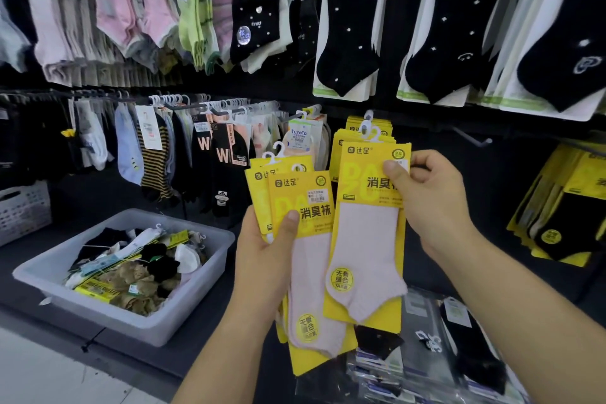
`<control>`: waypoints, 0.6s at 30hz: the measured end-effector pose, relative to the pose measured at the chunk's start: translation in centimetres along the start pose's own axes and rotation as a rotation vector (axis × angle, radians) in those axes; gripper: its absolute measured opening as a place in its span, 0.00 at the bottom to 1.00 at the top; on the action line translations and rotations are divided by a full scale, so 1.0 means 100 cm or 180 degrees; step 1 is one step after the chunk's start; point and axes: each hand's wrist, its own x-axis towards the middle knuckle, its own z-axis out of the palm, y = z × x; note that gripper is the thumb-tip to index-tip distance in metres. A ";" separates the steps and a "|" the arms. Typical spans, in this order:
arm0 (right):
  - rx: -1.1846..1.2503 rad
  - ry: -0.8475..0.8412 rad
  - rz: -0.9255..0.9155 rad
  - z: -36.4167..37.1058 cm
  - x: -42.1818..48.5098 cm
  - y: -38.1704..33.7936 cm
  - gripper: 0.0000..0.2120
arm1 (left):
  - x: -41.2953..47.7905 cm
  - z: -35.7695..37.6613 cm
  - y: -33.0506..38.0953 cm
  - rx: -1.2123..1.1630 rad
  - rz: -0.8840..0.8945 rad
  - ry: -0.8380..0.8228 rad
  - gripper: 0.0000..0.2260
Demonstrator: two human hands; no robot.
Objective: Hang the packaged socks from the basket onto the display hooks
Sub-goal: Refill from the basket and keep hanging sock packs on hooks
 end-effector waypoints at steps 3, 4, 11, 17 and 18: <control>-0.0120 -0.0040 -0.0107 0.002 0.006 -0.003 0.05 | 0.001 -0.004 -0.002 0.0269 0.0150 0.0049 0.09; -0.0152 -0.0060 -0.0137 0.003 0.008 -0.003 0.05 | 0.001 -0.005 -0.001 0.0323 0.0166 0.0046 0.09; -0.0540 -0.0077 -0.0172 0.004 0.010 0.012 0.08 | 0.002 -0.007 -0.001 0.0430 0.0242 -0.0021 0.10; -0.1182 0.0304 -0.0257 -0.004 0.005 0.020 0.15 | 0.001 -0.007 0.004 0.0668 0.0477 0.0084 0.08; -0.1339 0.0328 -0.0341 -0.004 0.003 0.019 0.15 | 0.002 -0.007 0.005 0.0683 0.0491 0.0081 0.08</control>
